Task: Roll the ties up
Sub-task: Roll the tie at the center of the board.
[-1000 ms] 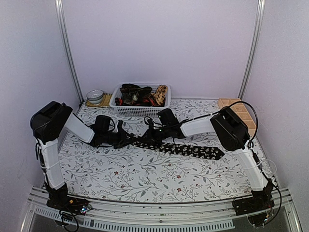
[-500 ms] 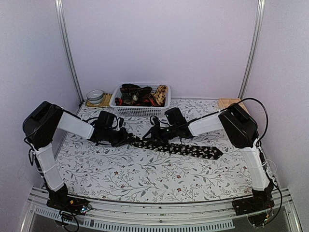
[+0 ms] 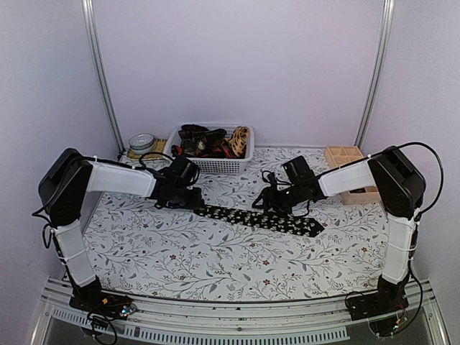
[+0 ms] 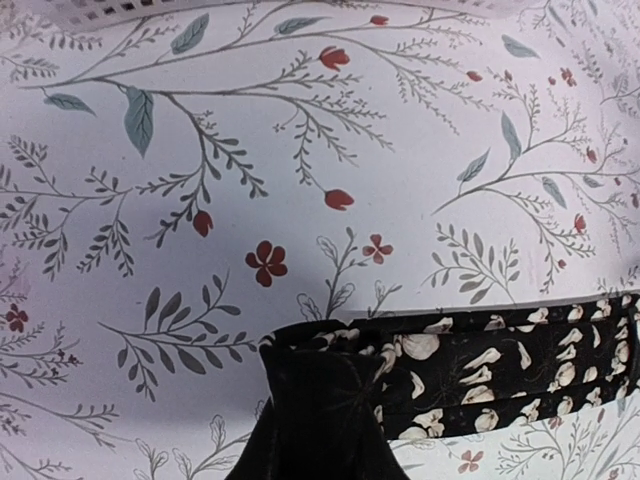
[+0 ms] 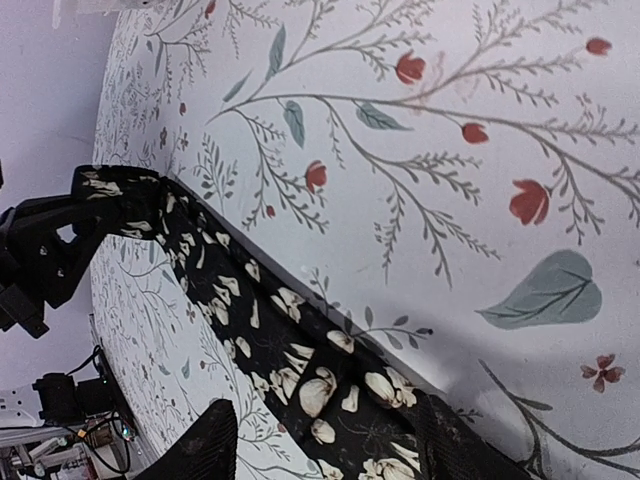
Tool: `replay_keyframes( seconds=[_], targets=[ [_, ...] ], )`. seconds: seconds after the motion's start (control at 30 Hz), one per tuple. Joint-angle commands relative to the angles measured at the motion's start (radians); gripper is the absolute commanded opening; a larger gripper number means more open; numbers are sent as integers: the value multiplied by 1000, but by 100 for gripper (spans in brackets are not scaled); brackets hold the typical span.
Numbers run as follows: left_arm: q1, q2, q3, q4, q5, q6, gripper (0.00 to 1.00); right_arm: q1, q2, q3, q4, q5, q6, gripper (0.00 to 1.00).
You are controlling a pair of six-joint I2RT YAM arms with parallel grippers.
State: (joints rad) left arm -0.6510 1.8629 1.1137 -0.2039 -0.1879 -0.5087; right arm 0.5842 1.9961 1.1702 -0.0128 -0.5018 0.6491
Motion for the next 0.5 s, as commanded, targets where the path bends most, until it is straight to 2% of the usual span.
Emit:
replay_keyframes(
  seconds=[0.0,0.27,0.47],
  targets=[
    [-63,47,80,-135,-200,83,0,-3,-110,-55,-2,14,-24,61],
    [-161,162,221,-292,-393,152,0,-9,-125,-73,5,18,-18,61],
    [-153,145,215,-273,-275,186,0,-12,-113,-85,-5,37,-24,61]
  ],
)
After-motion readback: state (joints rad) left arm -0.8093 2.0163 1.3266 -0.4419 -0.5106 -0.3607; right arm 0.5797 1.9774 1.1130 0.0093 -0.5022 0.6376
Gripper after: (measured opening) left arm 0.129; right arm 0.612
